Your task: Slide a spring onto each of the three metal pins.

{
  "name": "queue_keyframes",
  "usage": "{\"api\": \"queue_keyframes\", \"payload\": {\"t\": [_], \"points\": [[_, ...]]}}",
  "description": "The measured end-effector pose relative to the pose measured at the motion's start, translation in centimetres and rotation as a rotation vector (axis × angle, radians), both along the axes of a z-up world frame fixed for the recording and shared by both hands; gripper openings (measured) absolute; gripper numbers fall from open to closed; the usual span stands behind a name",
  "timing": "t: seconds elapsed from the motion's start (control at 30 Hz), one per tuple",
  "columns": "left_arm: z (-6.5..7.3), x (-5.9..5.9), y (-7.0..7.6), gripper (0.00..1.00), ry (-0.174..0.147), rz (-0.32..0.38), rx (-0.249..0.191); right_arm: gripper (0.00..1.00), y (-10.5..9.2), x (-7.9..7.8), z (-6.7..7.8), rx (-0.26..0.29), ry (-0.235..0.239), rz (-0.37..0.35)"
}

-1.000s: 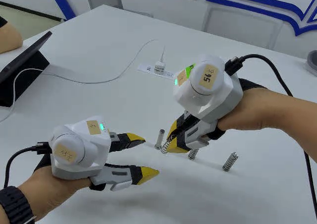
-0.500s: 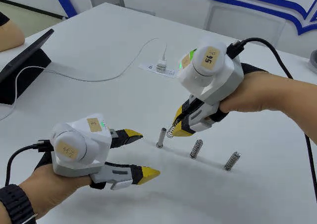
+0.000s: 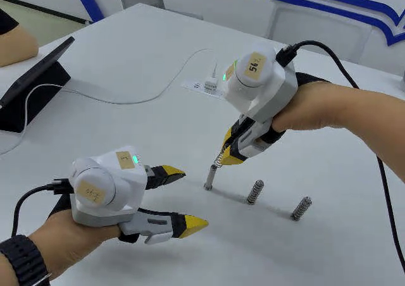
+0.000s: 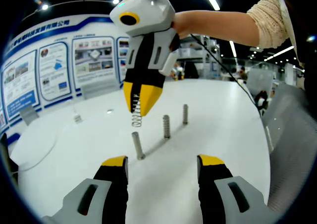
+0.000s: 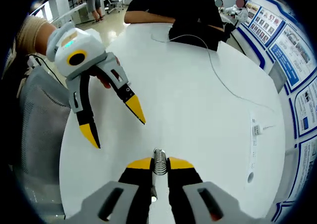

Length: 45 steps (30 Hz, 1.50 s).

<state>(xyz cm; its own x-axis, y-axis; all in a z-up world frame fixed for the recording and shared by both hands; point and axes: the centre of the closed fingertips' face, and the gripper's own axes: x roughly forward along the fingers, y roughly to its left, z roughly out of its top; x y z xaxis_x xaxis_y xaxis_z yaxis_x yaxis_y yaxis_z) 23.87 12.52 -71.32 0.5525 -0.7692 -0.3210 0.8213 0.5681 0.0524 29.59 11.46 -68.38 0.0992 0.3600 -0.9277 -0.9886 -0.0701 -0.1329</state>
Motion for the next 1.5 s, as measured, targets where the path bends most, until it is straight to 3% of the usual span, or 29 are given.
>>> {"api": "queue_keyframes", "payload": {"t": [0.7, 1.07, 1.5], "points": [[-0.3, 0.1, 0.4, 0.56, 0.010, 0.004, 0.005, 0.12, 0.3, 0.1, -1.9, -0.074, 0.030, 0.026], [-0.6, 0.1, 0.5, 0.56, 0.016, 0.007, 0.003, 0.12, 0.4, 0.3, -3.6, -0.137, 0.044, 0.030], [-0.6, 0.2, 0.5, 0.56, 0.021, 0.009, -0.001, 0.12, 0.3, 0.2, -5.6, -0.172, 0.048, 0.021]]}}
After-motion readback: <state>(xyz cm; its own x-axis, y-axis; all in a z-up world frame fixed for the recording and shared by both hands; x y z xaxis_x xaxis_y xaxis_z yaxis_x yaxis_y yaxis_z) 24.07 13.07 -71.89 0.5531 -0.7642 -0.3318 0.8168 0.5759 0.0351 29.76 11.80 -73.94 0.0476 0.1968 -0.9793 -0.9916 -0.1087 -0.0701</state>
